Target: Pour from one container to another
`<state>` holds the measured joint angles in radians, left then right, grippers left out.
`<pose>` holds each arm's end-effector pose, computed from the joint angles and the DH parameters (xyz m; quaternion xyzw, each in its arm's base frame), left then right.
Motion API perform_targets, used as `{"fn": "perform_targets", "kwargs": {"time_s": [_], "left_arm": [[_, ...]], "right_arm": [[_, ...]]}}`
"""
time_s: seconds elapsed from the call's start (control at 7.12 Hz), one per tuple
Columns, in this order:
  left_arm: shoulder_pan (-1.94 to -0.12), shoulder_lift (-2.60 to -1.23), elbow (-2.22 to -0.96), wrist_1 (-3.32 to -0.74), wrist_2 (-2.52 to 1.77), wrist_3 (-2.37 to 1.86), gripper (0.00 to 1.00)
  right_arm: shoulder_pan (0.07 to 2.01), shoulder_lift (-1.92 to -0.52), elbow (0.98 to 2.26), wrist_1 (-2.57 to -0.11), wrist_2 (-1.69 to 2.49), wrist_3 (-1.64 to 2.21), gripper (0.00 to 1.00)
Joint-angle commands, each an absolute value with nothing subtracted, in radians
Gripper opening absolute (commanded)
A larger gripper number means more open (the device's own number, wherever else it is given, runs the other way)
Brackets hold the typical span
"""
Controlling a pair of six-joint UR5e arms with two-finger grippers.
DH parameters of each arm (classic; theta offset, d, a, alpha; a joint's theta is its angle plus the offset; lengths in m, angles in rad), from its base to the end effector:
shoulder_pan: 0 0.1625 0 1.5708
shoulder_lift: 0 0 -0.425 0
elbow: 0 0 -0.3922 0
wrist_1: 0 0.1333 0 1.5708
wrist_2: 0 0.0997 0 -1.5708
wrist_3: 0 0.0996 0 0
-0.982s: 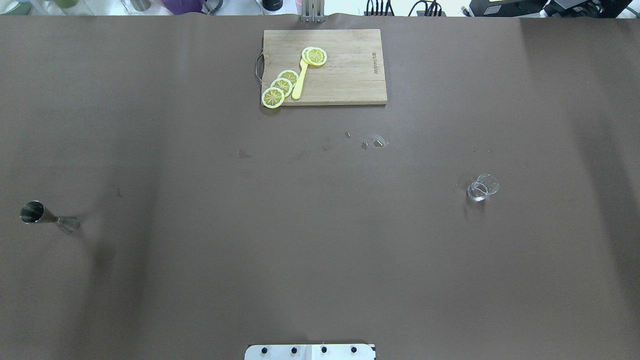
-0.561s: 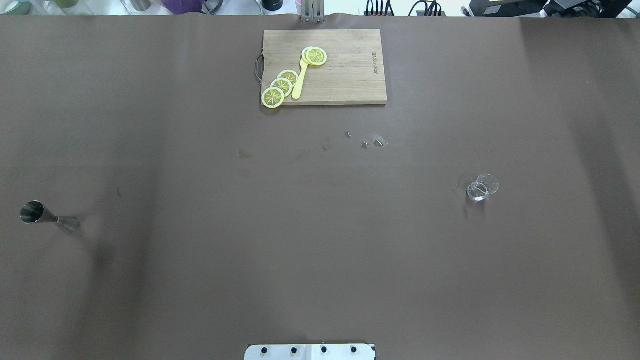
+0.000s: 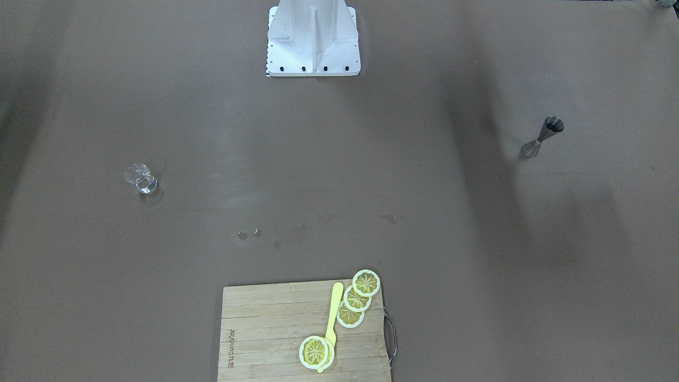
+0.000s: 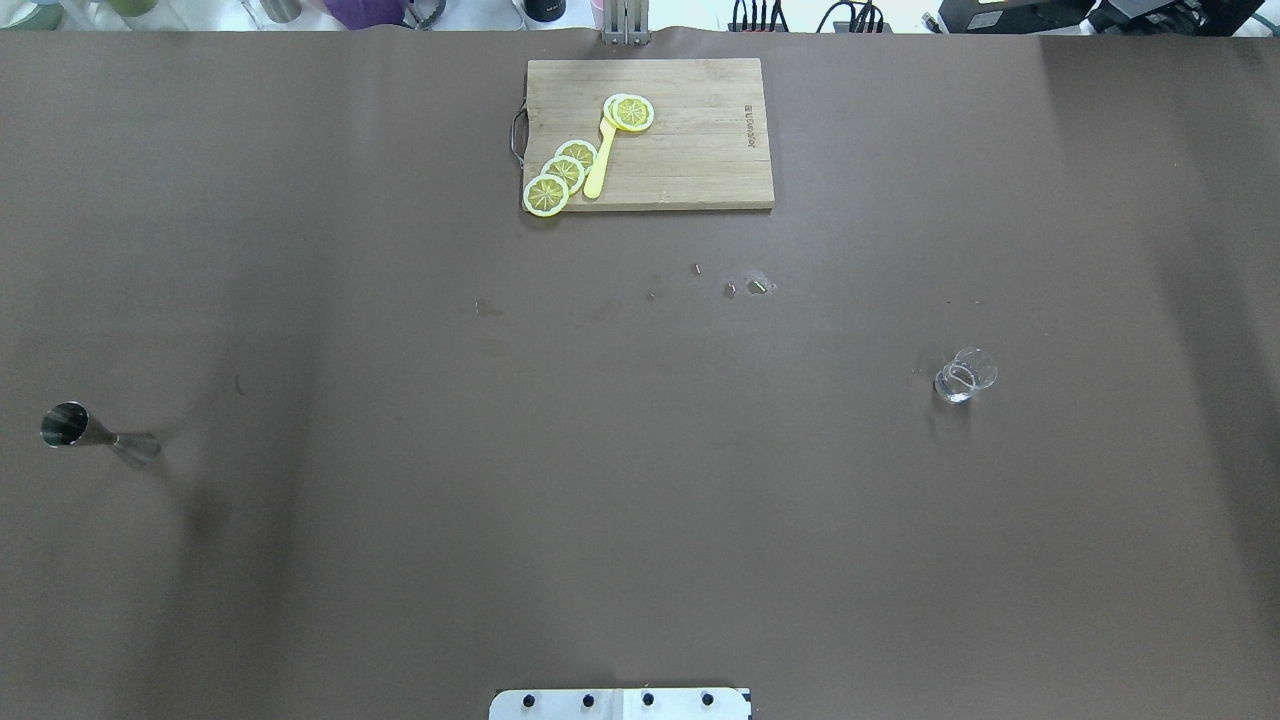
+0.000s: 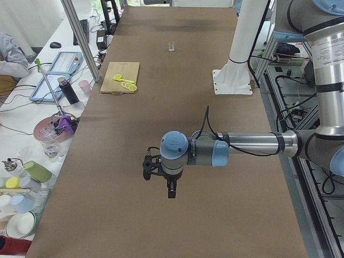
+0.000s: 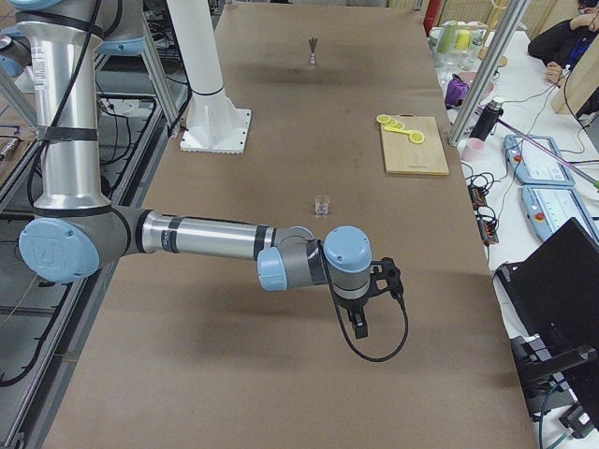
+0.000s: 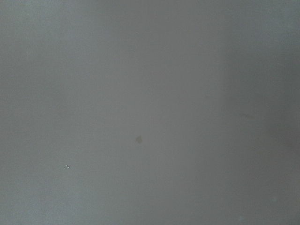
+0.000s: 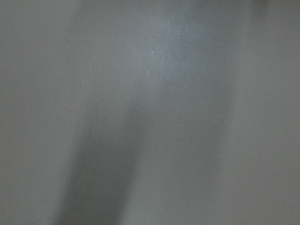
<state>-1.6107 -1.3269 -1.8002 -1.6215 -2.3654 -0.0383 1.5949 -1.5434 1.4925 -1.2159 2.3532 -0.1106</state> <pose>-0.0778 -0.3889 0.6467 0.0170 0.3869 -0.0290 0.9215 0.0756 -0.5179 0.6449 0.1650 -0.3666 -0.0972 0.9104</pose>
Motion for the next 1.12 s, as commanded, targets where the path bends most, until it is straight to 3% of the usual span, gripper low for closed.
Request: {"fn": "perform_targets", "kwargs": {"time_s": [0.0,0.42,0.98], "left_arm": [[-1.611,-1.327,-1.799,-1.621,-2.364,-0.038,0.99],[-1.611,-1.327,-1.799,-1.62,-2.364,-0.038,0.99],[-1.611,-1.327,-1.799,-1.62,-2.364,-0.038,0.99]], "right_arm": [[1.594,-1.529,1.494,-1.097,2.425,-0.097,1.0],[1.594,-1.531,1.554,-1.08,2.537,-0.083,1.0],[1.568,-1.557,1.54,-0.817,2.644,-0.083,1.0]]}}
